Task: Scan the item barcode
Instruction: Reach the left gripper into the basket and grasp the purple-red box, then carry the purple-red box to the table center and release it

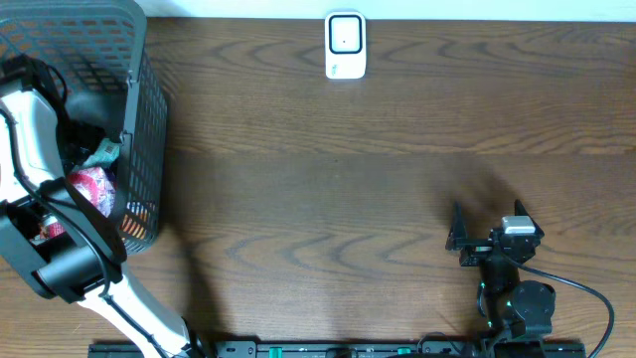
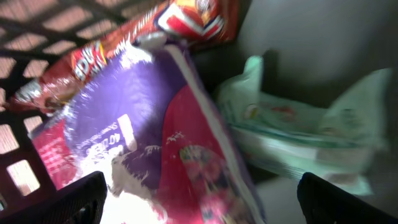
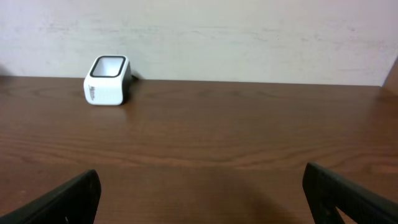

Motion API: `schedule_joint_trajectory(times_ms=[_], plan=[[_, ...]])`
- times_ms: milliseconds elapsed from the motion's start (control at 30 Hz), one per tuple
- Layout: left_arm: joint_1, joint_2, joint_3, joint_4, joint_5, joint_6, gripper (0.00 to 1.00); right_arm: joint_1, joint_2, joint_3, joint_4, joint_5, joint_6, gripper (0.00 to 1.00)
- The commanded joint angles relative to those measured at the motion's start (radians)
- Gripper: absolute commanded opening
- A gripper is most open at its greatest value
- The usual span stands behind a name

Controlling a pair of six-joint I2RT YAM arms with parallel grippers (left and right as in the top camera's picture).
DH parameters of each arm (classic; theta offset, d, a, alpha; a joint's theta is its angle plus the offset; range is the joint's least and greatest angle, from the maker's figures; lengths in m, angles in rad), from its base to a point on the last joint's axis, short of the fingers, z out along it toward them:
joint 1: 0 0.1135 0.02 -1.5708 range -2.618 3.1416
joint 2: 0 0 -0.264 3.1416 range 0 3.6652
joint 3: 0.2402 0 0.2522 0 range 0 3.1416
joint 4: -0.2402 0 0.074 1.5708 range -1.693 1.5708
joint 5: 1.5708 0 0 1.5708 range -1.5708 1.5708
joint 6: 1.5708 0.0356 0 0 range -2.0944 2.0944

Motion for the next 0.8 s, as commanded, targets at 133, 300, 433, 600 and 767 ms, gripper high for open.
schedule_joint_trajectory(times_ms=[133,300,433,600,767], plan=[[0.000,0.037,-0.057,-0.009,-0.028,-0.020,0.56,-0.016,-0.005,-0.002,-0.003,-0.002,0.007,0.99],[0.000,0.019,-0.056,-0.015,-0.027,-0.016,0.07,-0.016,-0.005,-0.002,-0.003,-0.002,0.007,0.99],[0.000,-0.031,-0.035,-0.032,-0.027,-0.009,0.07,-0.016,-0.005,-0.002,-0.003,-0.002,0.007,0.99],[-0.001,-0.168,0.018,-0.024,-0.023,-0.014,0.07,-0.016,-0.005,-0.002,-0.003,-0.002,0.007,0.99],[-0.001,-0.373,0.021,0.057,-0.023,-0.033,0.07,-0.016,-0.005,-0.002,-0.003,-0.002,0.007,0.99]])
